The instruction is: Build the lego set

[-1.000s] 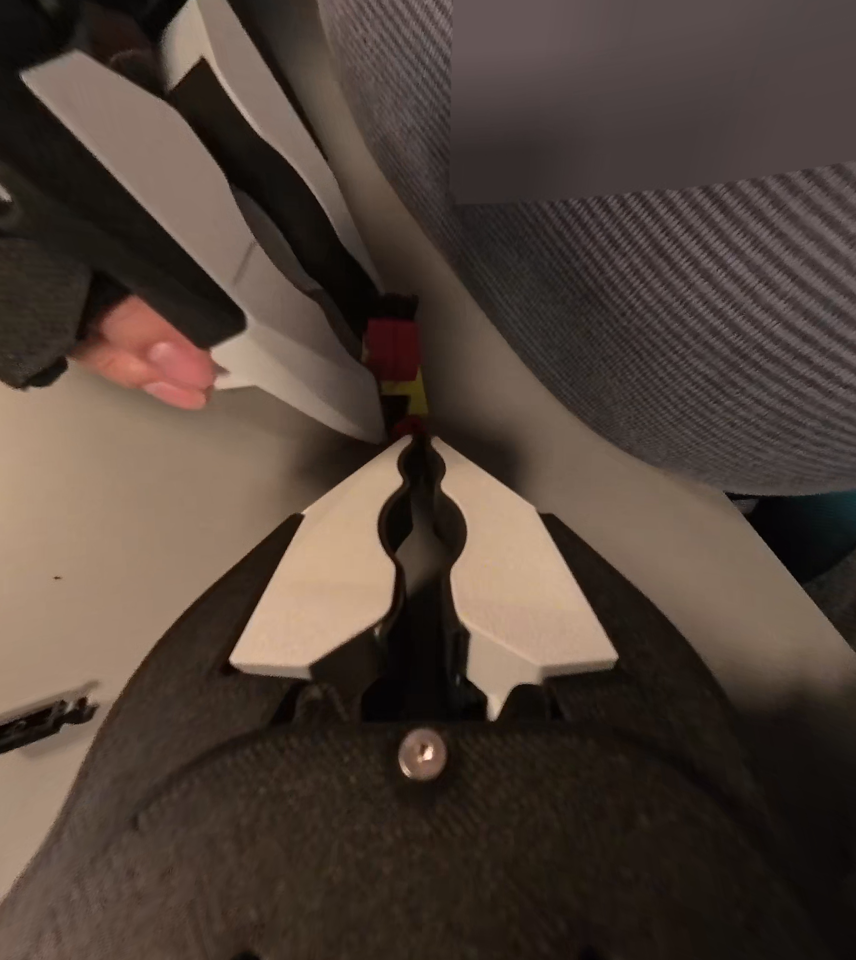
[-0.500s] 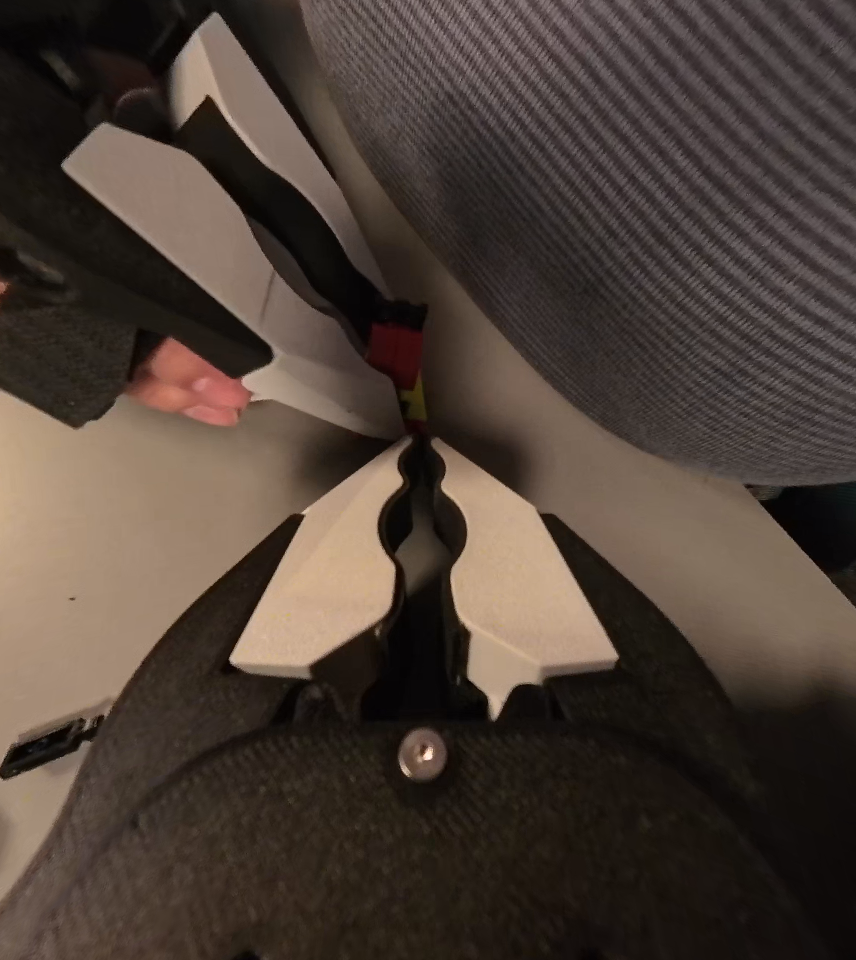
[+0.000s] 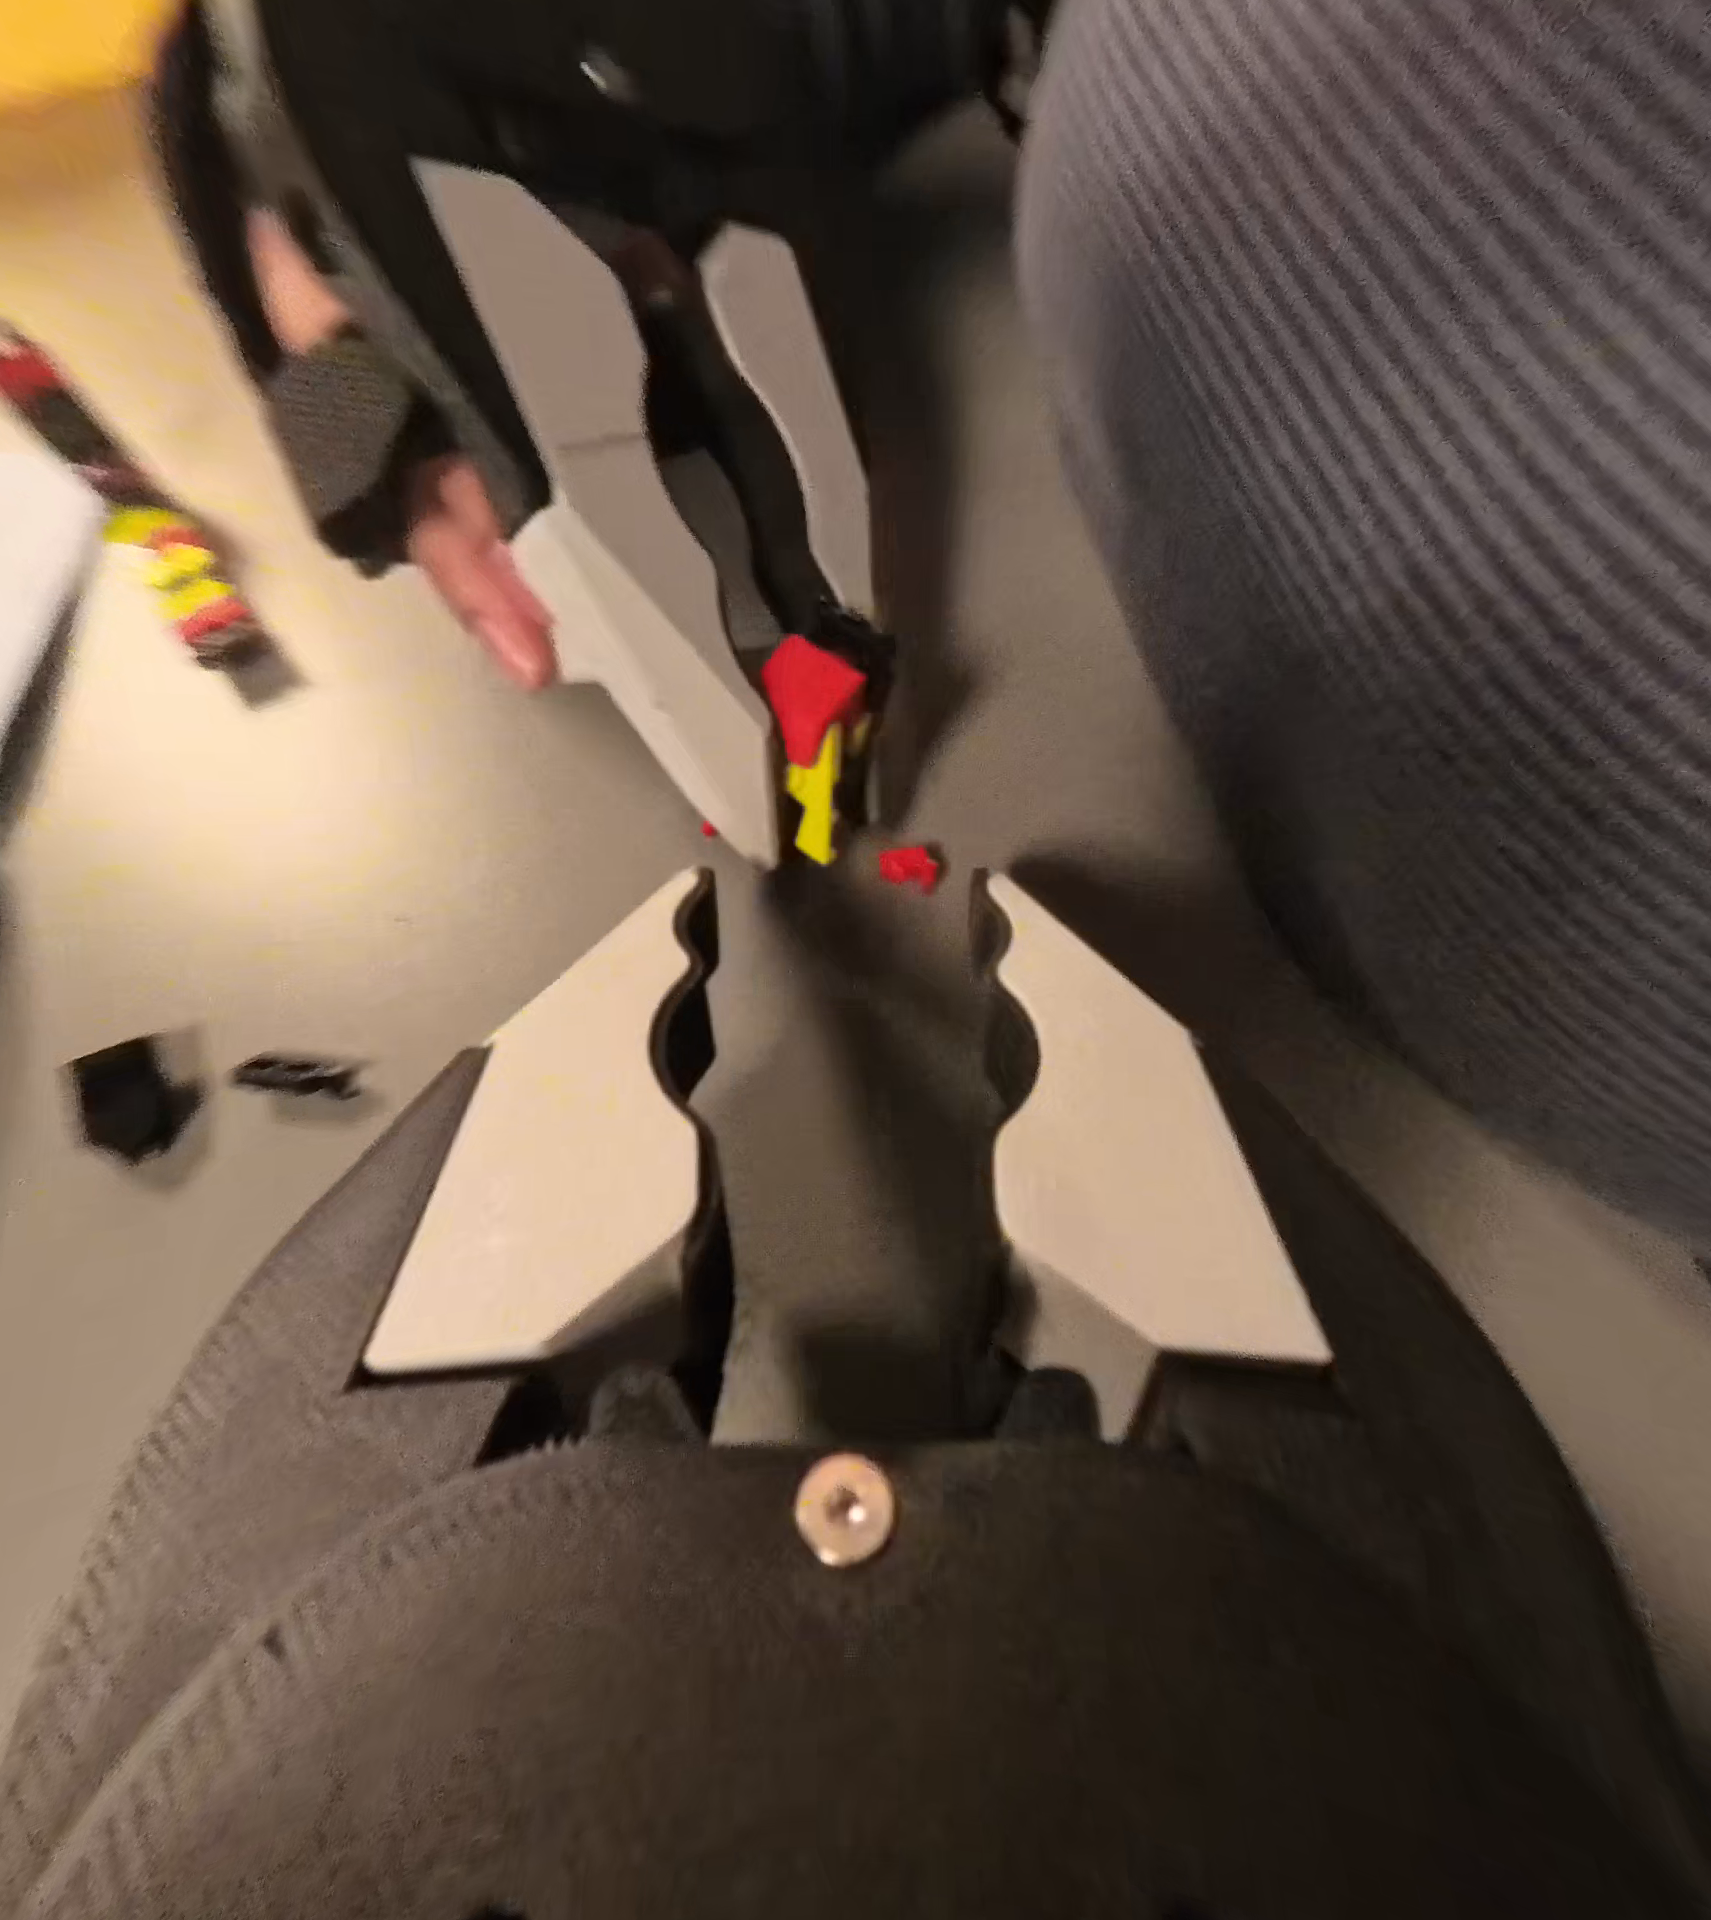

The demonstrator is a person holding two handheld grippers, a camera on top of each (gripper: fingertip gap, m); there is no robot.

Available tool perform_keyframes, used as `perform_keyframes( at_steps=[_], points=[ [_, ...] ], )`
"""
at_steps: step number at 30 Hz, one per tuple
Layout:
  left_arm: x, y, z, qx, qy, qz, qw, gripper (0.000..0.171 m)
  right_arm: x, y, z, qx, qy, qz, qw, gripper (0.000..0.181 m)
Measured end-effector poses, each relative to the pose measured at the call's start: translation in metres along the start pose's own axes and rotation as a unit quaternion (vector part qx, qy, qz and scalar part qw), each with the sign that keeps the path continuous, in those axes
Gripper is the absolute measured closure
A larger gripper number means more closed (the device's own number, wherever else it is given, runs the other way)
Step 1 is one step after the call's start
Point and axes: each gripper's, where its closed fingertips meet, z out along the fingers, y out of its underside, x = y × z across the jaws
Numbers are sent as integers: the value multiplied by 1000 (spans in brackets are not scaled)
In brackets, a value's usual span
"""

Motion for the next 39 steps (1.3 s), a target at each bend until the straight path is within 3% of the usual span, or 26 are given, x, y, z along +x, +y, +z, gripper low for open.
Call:
perform_keyframes(
  at_steps=[3,9,14,17,20,23,29,39],
  points=[
    [-5,0,-10,19,-60,-9,998,125,4,4,-2,-5,23,-16,1000,162],
    [-3,-1,-6,19,-71,-44,996,132,-8,3,-5,10,-38,48,998,162],
    [-14,-4,2,1,-133,28,991,142,10,-7,-10,44,28,37,998,162],
    [-23,-12,-2,7,-205,107,973,148,25,-8,-15,55,80,36,995,161],
    [-34,-19,-11,-1,-288,186,939,148,38,-9,-21,60,126,29,990,161],
    [-39,-27,-19,8,-335,213,918,147,46,-9,-27,62,165,18,984,162],
    [-41,-43,-31,73,-361,205,907,145,51,-8,-31,55,209,-12,976,162],
    [-38,-34,-18,49,-332,210,918,153,43,-3,-24,37,198,-36,979,162]
  ],
)
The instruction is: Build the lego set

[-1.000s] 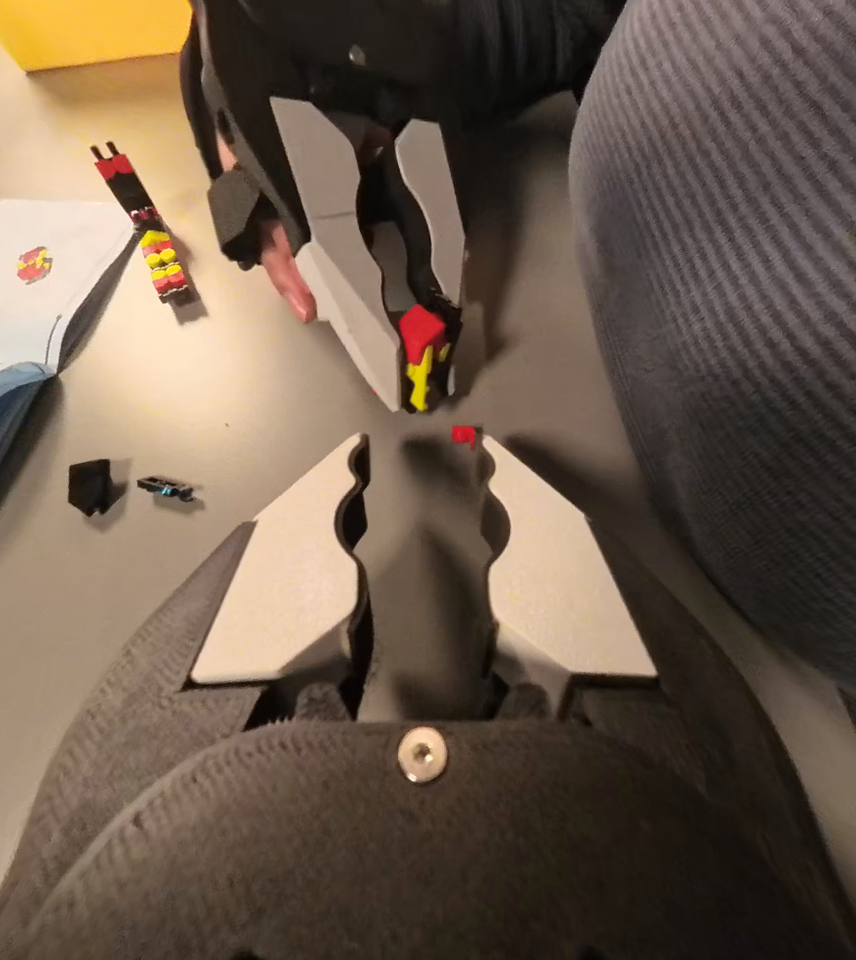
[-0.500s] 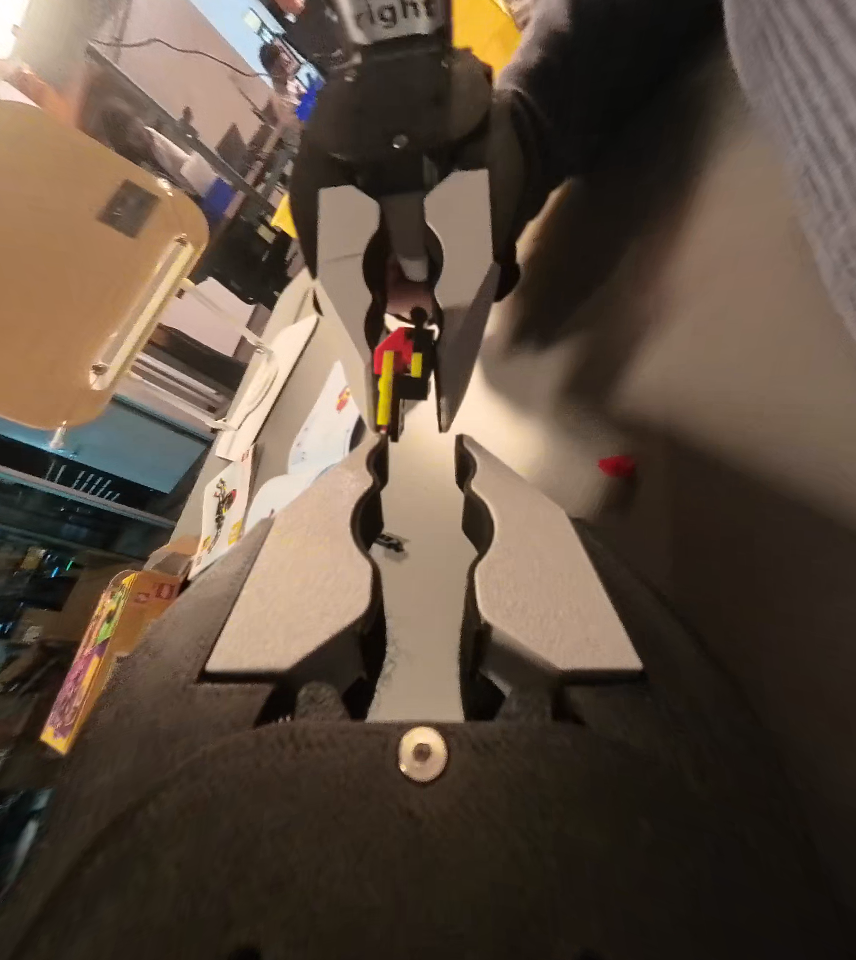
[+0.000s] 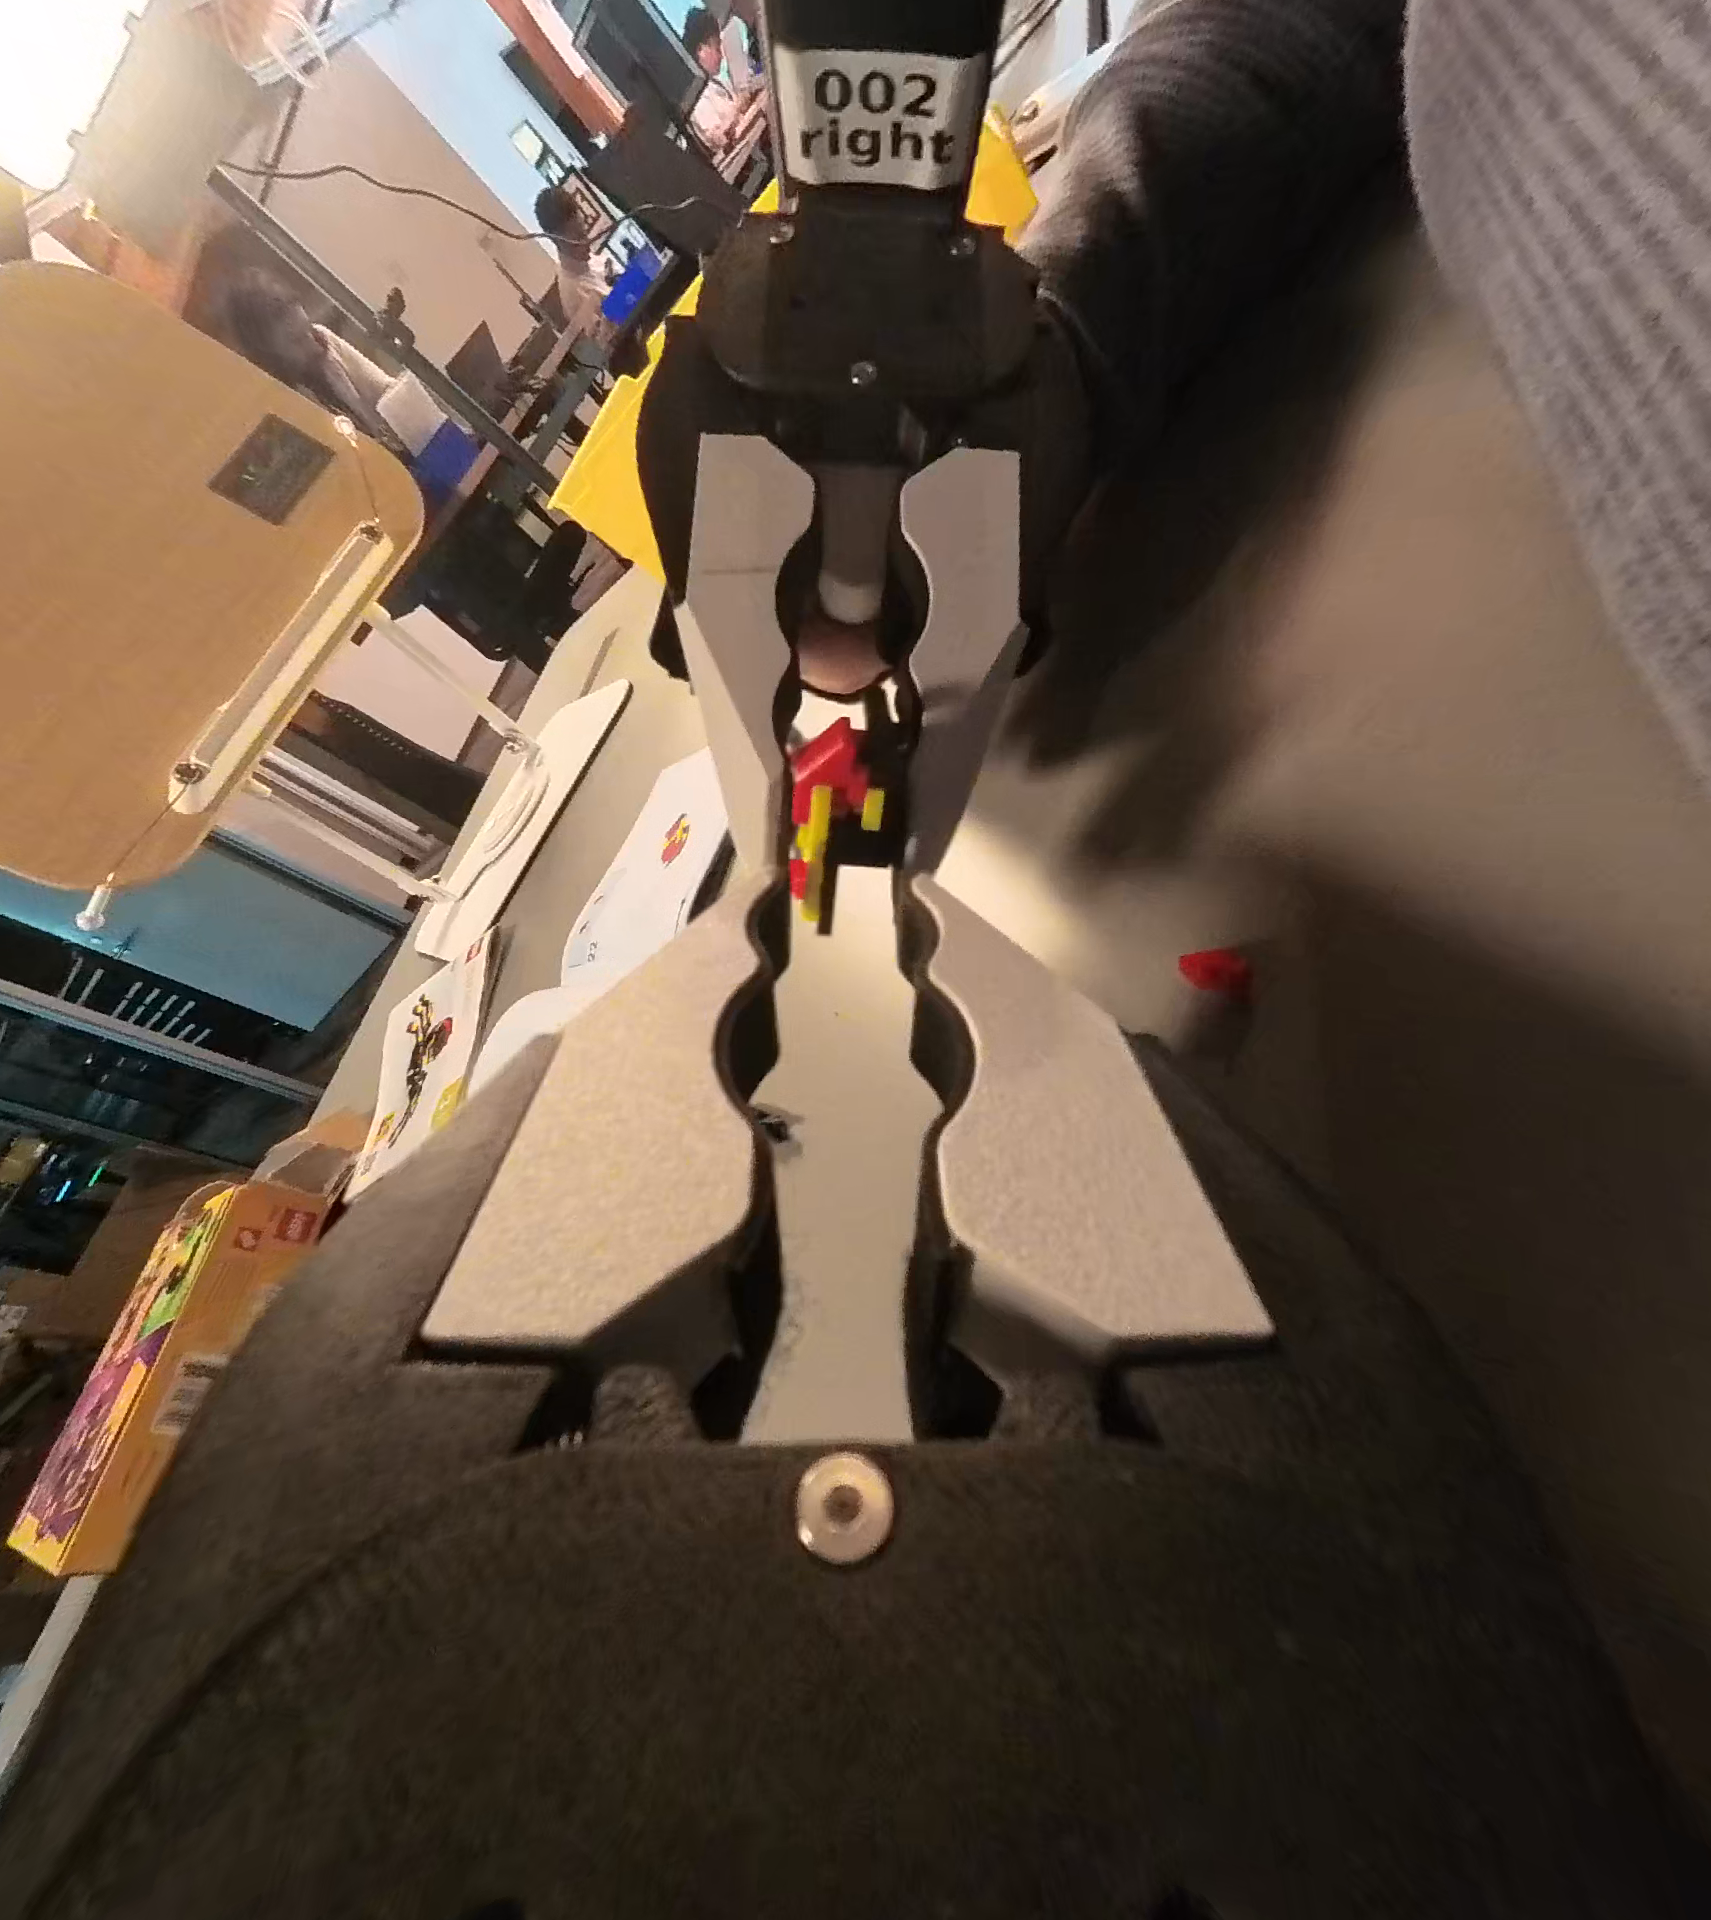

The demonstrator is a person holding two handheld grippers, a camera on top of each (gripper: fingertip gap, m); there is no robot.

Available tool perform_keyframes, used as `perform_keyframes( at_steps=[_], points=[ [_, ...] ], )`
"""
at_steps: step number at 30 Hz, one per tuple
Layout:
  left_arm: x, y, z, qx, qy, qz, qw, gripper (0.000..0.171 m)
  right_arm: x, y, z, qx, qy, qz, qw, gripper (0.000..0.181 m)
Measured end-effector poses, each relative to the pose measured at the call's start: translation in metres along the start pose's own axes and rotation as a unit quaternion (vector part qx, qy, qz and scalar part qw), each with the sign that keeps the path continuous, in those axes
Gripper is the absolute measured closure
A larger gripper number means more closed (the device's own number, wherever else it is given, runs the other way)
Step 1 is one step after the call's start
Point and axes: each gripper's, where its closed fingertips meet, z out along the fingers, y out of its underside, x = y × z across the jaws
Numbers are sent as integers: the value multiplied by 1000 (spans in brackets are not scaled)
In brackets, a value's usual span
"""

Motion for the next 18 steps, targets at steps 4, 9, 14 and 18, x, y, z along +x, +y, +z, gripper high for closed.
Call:
perform_keyframes(
  at_steps=[4,9,14,18],
  points=[
    [0,1,0,-2,-4,11,1000,160,-2,1,0,2,-8,0,1000,162],
    [1,3,1,-9,-4,18,1000,169,-7,0,2,4,-18,4,1000,162],
    [-16,25,3,-82,-55,23,995,169,-4,12,7,-21,-44,147,988,128],
    [-33,44,0,-147,-114,54,981,170,20,19,5,-25,11,258,966,134]
  ],
)
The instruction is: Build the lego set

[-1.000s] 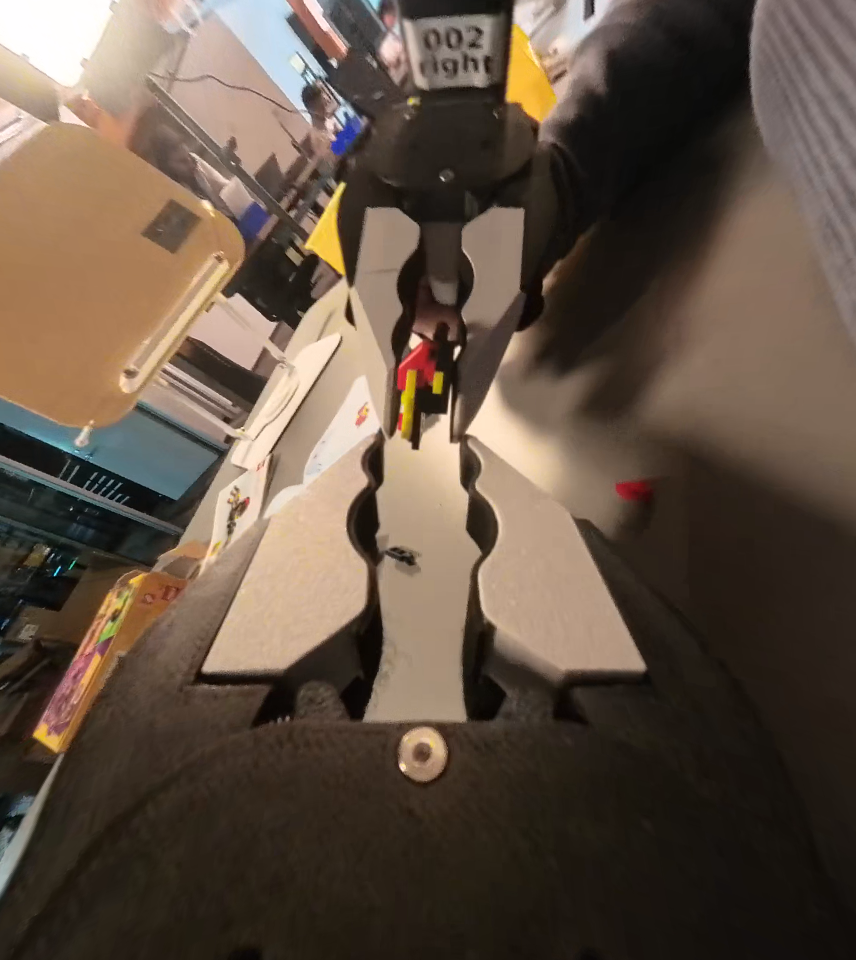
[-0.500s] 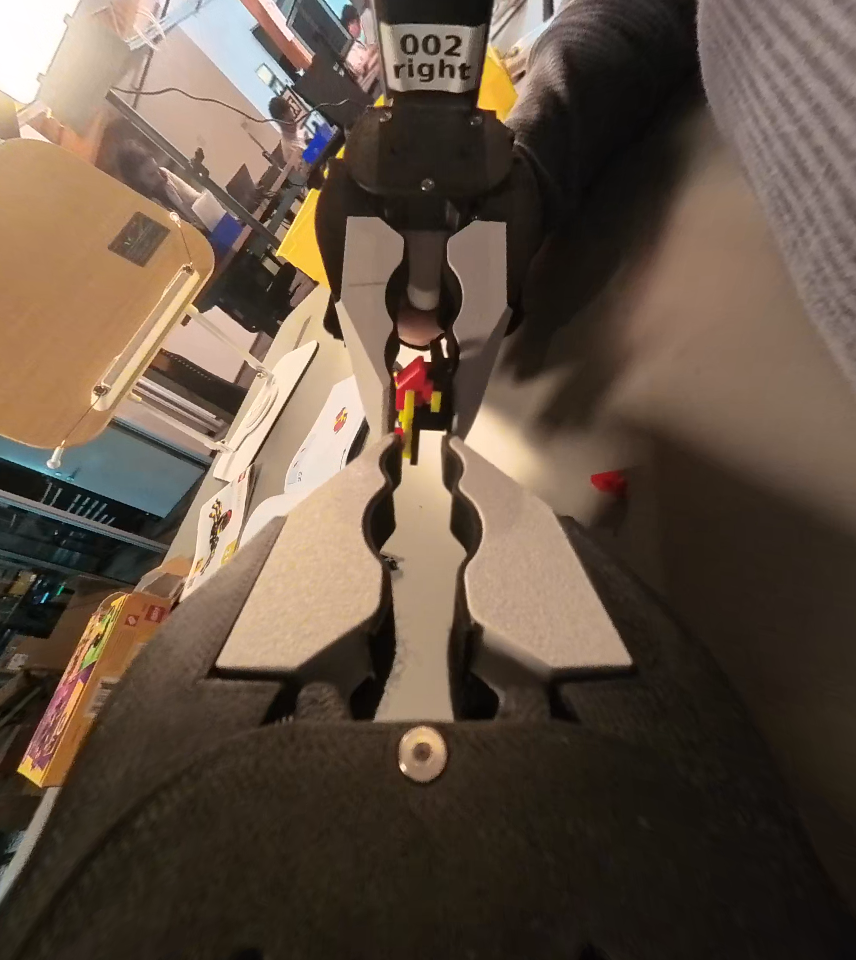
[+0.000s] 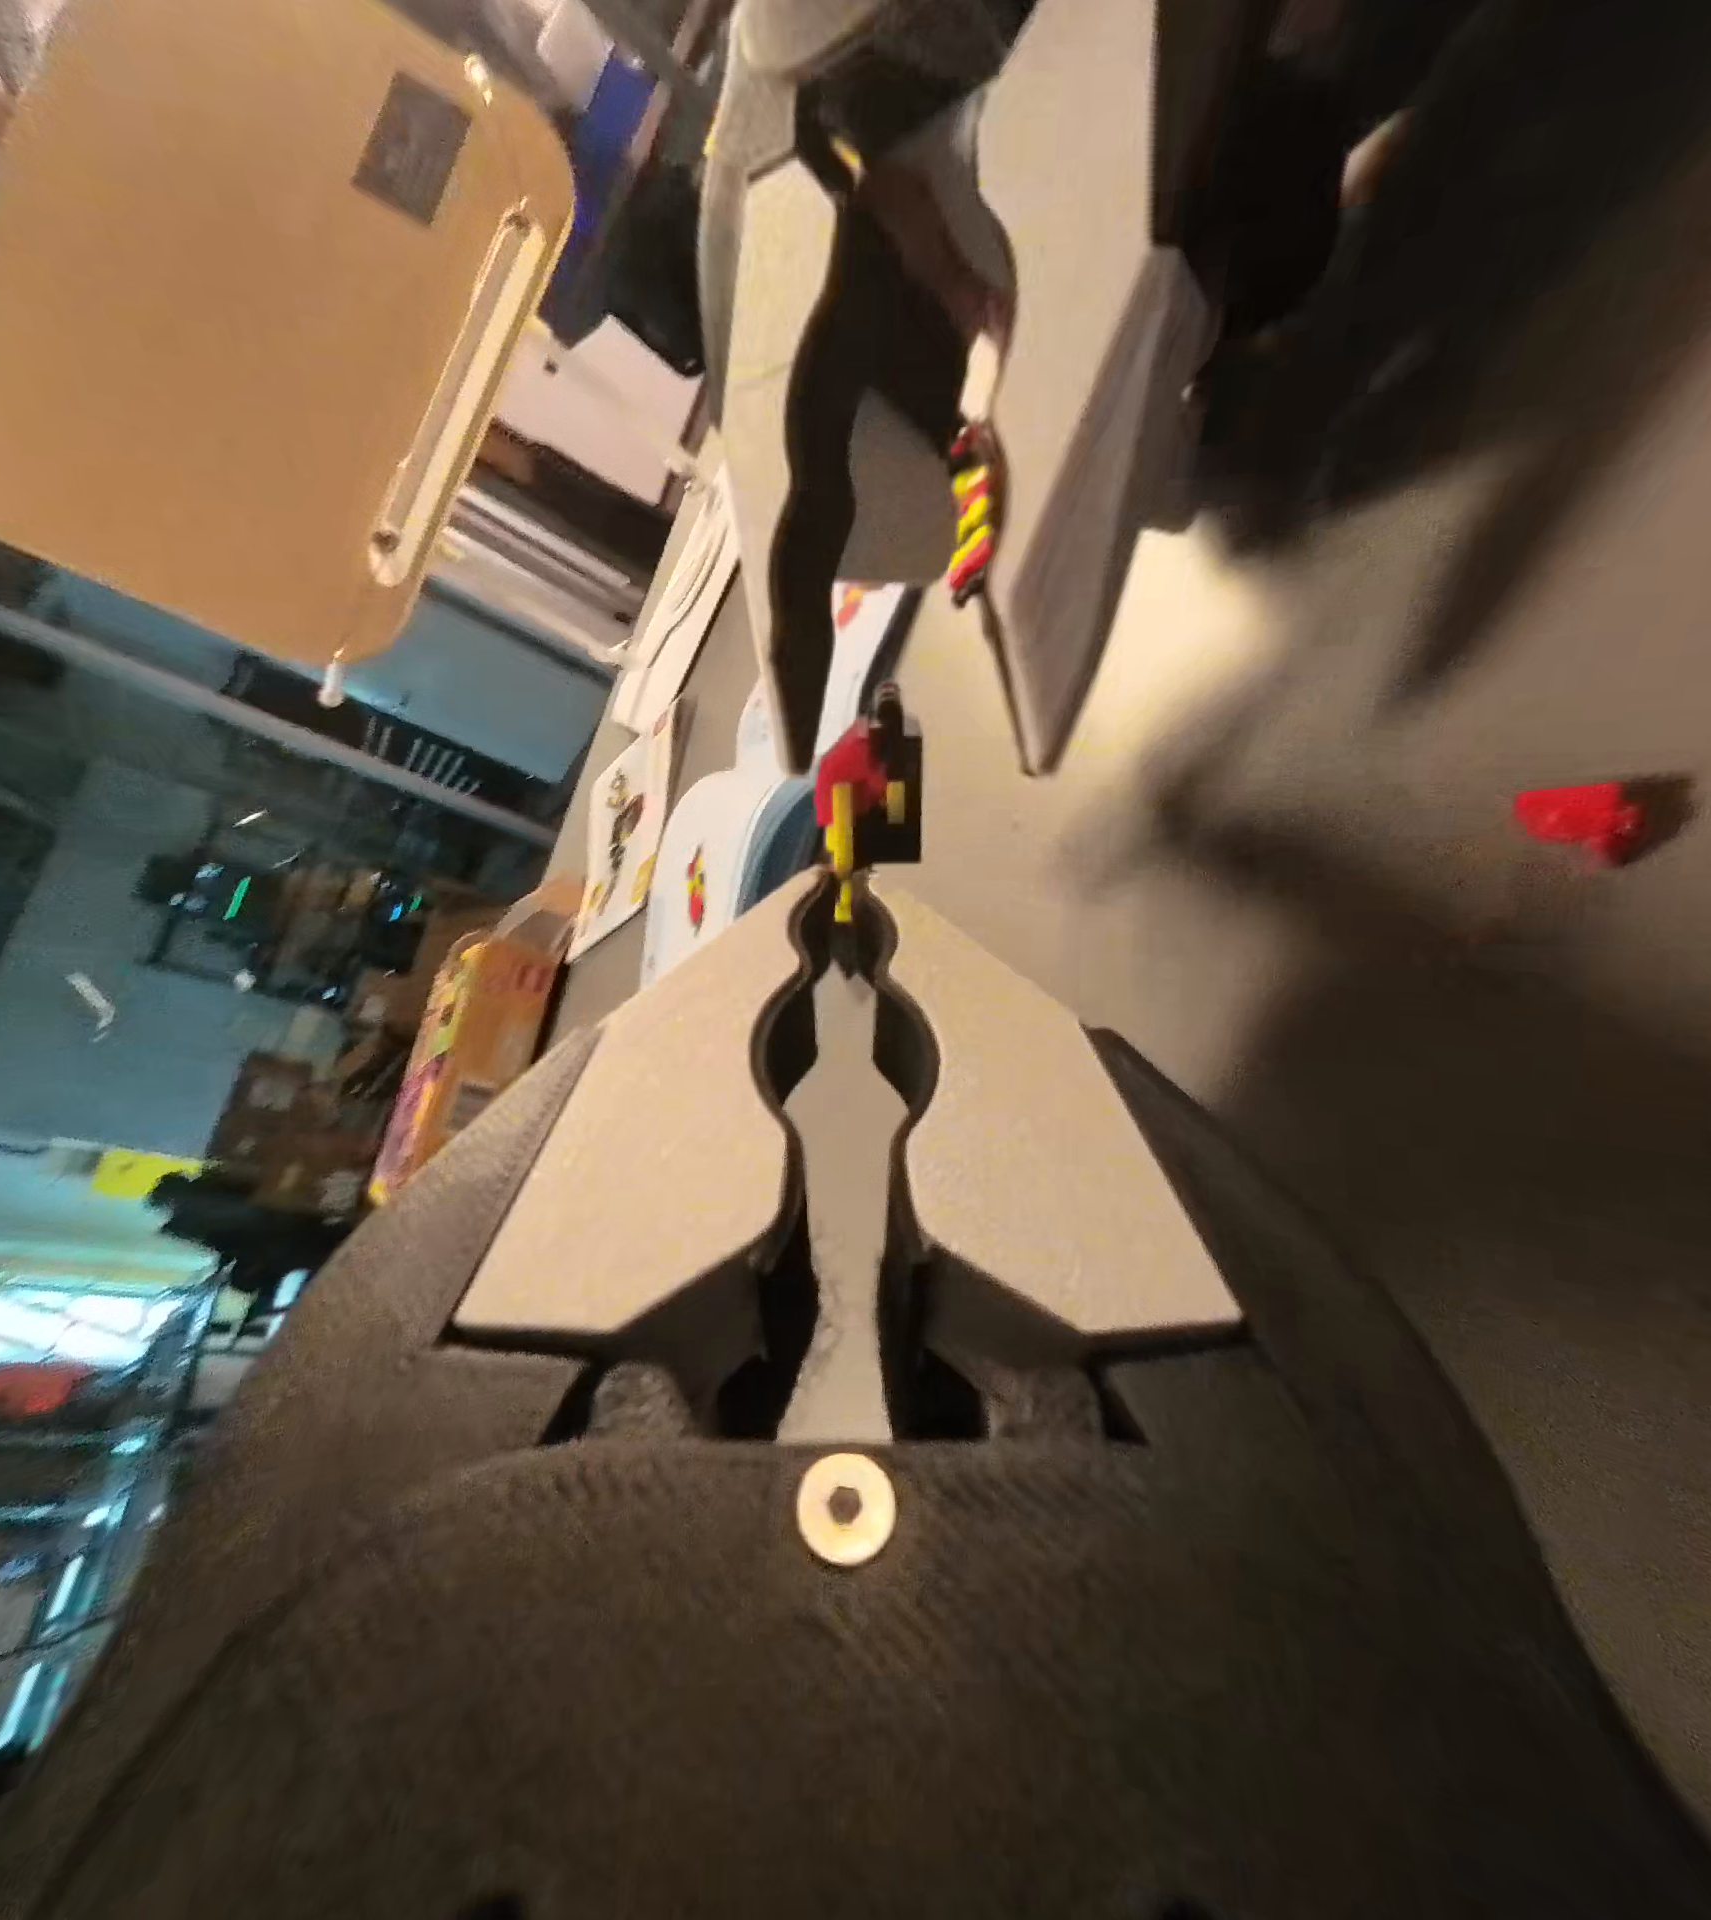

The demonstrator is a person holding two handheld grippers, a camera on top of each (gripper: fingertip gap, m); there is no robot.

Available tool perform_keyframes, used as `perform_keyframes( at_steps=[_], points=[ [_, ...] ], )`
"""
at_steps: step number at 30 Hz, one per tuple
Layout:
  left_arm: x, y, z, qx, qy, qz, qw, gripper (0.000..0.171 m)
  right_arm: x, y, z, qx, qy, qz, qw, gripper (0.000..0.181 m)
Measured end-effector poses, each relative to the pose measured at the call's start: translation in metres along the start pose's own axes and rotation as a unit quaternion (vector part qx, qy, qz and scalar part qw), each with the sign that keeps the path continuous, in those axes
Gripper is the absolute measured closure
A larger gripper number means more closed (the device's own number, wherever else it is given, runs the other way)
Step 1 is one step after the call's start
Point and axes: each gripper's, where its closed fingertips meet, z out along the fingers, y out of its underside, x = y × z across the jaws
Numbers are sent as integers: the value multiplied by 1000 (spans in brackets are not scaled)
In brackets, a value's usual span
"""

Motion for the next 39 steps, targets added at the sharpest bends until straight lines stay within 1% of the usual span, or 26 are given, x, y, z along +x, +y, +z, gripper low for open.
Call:
perform_keyframes(
  at_steps=[5,9,12,14,17,20,21,23,24,26,27,28,30,31,32,33,35,39],
  points=[
    [-5,3,1,-27,-32,35,999,169,5,1,1,-9,14,94,995,139],
    [-5,0,0,-33,-51,80,995,170,10,1,2,-6,14,146,989,144],
    [-5,-5,-1,-27,-61,102,993,170,12,4,3,-10,10,167,986,149],
    [-6,-10,0,-20,-67,108,992,170,15,8,4,-23,18,173,985,149],
    [-4,-12,0,-16,-64,110,992,170,14,7,4,-22,18,168,985,157],
    [0,-15,0,-10,-53,112,992,170,14,8,2,-24,17,165,986,161],
    [3,-15,1,-7,-38,113,993,168,15,9,0,-25,19,159,987,166],
    [4,-16,1,-1,-20,119,993,168,15,9,-1,-24,20,145,989,166],
    [7,-16,-1,0,1,107,994,166,16,9,-3,-25,26,132,991,166],
    [14,-17,-10,1,56,38,998,151,19,13,-8,-36,43,92,994,166],
    [18,-20,-16,9,84,-7,996,148,19,12,-11,-36,43,77,995,166],
    [29,-27,-25,27,138,-49,989,148,16,11,-14,-32,37,68,996,166],
    [54,-42,-45,57,246,-130,959,149,6,12,-18,-35,14,56,998,166],
    [65,-45,-52,59,284,-162,943,150,1,15,-20,-44,4,49,998,166],
    [73,-44,-55,50,305,-182,933,149,-4,18,-21,-56,-4,41,998,166],
    [79,-39,-55,31,313,-190,930,148,-10,21,-21,-66,-11,31,997,166],
    [90,-28,-53,0,316,-186,930,146,-20,23,-22,-79,-20,5,997,166],
    [96,-32,-53,-3,326,-179,928,155,-33,26,-22,-101,-17,-61,993,166]
  ],
)
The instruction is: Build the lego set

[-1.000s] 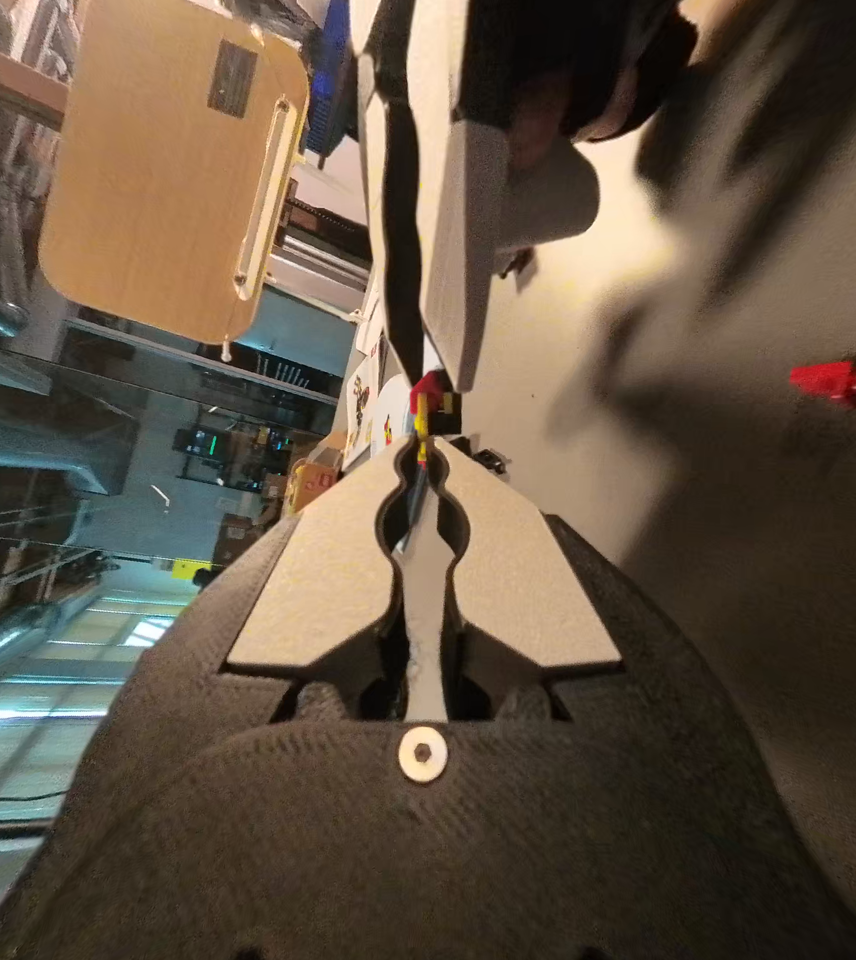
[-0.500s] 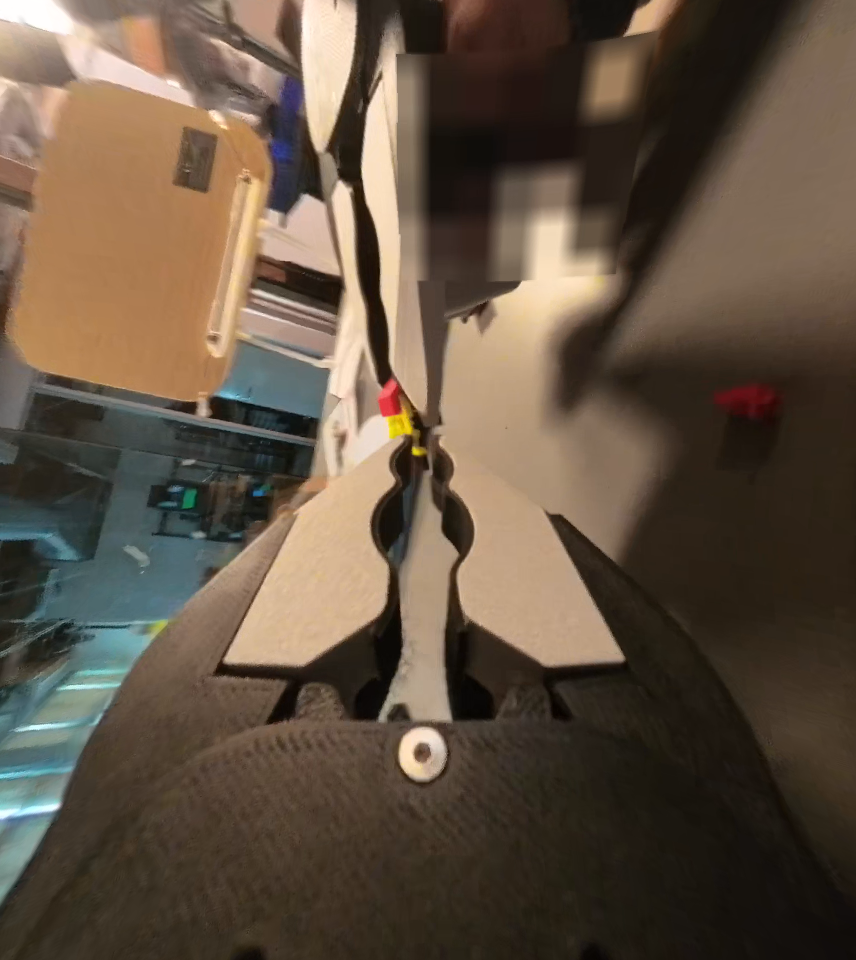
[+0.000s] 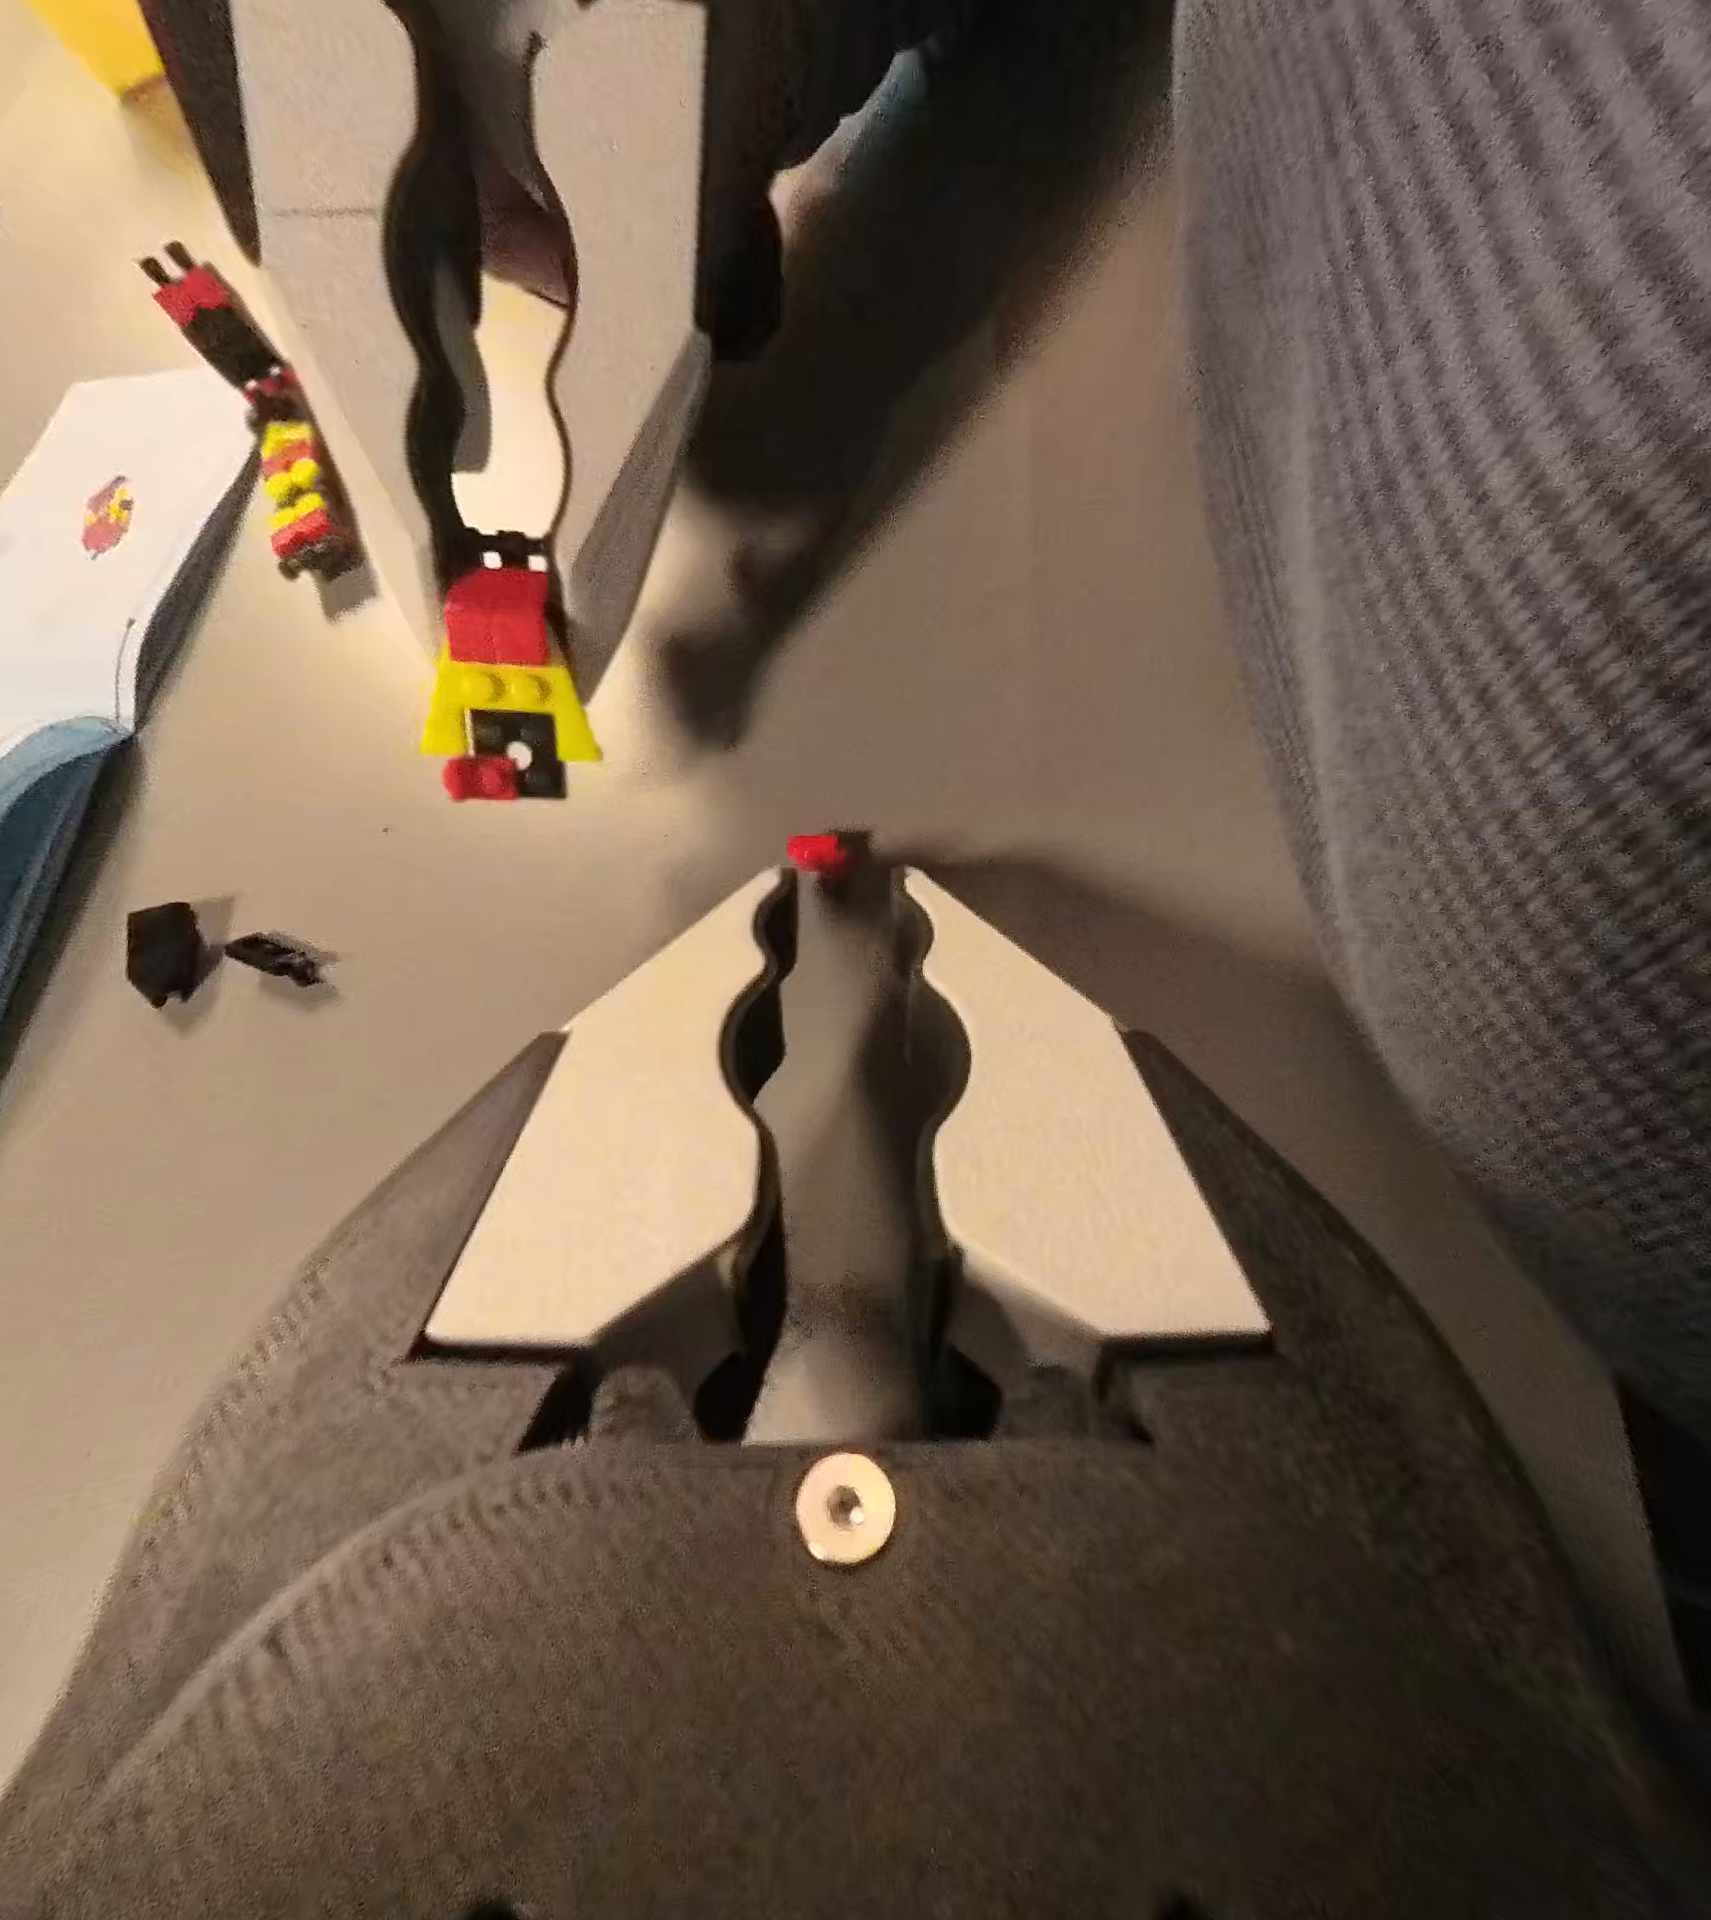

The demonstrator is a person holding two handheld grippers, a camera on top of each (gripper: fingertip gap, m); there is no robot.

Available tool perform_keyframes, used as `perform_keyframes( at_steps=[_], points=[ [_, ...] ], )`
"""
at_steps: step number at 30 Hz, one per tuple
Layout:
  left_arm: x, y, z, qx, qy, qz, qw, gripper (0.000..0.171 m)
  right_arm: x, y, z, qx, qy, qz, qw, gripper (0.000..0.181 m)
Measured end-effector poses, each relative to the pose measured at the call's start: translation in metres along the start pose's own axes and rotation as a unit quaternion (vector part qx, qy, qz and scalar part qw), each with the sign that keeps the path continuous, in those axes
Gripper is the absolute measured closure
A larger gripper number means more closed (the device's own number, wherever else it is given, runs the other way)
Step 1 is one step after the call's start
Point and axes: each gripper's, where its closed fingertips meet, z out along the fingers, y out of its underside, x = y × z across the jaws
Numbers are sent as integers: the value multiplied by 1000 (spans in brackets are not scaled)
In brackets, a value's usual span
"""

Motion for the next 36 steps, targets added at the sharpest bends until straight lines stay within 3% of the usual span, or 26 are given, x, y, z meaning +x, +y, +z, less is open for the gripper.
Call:
perform_keyframes(
  at_steps=[10,12,16,20,29,36],
  points=[
    [-1,-1,8,-11,26,-21,999,169,-7,6,2,-19,13,-27,999,166],
    [-11,-1,10,-14,-6,-24,1000,170,-4,7,1,-23,27,-36,999,166],
    [-48,7,8,-43,-140,-21,989,171,5,15,3,-53,72,-80,993,166],
    [-66,6,5,-74,-221,32,972,171,6,15,7,-65,87,-97,989,166],
    [-65,8,12,-98,-213,59,970,171,7,10,12,-92,110,-157,977,166],
    [-67,13,14,-149,-241,146,948,171,6,9,15,-126,130,-228,957,166]
  ],
)
